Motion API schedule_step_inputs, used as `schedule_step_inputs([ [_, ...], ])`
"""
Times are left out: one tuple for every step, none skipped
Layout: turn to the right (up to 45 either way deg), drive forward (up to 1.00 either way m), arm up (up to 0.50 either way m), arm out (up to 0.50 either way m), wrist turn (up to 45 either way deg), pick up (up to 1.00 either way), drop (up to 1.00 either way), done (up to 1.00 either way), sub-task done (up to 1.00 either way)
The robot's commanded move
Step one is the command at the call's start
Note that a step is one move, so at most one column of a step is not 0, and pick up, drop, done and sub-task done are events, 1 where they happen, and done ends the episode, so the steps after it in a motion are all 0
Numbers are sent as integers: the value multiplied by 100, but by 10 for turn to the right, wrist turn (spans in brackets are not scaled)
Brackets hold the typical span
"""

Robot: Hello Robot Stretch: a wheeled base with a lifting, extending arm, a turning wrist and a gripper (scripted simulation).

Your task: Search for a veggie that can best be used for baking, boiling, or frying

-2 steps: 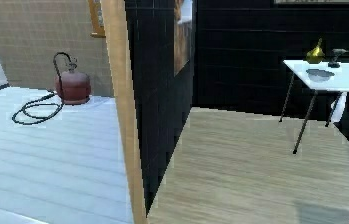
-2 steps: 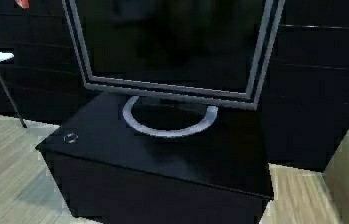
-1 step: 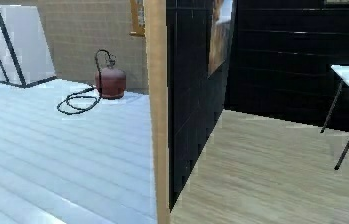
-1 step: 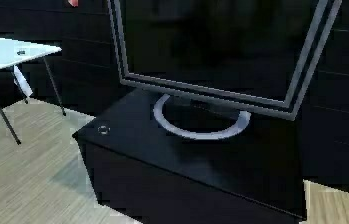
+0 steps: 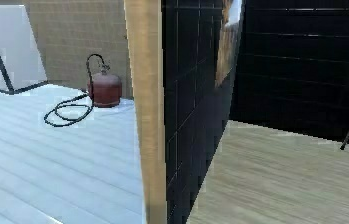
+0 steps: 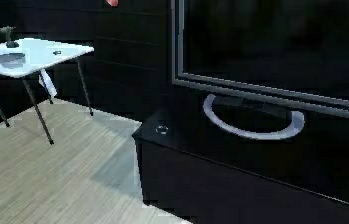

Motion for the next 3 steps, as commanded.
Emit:
schedule_step_inputs([
  [-450,0,0,0,0,0,0,0,0],
  [-180,0,0,0,0,0,0,0,0],
  [0,60,0,0,0,0,0,0,0],
])
